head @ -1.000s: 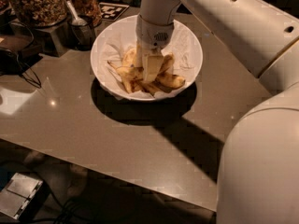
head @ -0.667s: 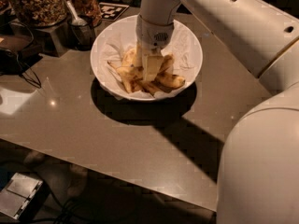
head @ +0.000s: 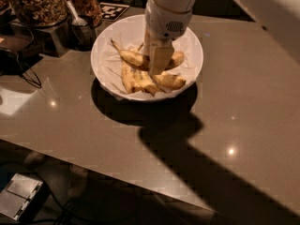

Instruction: Pick banana from white bowl

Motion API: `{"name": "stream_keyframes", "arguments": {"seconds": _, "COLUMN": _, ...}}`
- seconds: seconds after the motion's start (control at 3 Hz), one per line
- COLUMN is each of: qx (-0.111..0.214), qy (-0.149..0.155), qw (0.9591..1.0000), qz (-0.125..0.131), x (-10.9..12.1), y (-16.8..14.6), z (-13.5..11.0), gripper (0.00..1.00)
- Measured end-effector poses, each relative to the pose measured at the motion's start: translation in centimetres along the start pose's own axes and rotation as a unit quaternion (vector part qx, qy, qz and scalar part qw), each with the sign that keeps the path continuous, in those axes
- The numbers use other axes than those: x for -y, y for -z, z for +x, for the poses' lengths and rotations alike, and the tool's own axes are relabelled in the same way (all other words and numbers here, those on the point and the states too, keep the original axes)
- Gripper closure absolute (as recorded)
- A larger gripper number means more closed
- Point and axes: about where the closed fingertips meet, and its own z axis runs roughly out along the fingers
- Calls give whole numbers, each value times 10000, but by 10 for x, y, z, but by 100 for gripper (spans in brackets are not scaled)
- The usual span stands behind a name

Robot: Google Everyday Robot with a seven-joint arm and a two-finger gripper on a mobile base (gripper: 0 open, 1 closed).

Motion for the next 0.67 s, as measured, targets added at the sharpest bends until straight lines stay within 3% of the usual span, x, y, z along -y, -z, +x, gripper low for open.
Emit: {"name": "stream_keyframes", "arguments": {"seconds": 0.67, "qx": -116, "qy": -491, "qw": 9974, "qz": 510, "x": -57, "y": 60, "z": -16, "gripper": 100}}
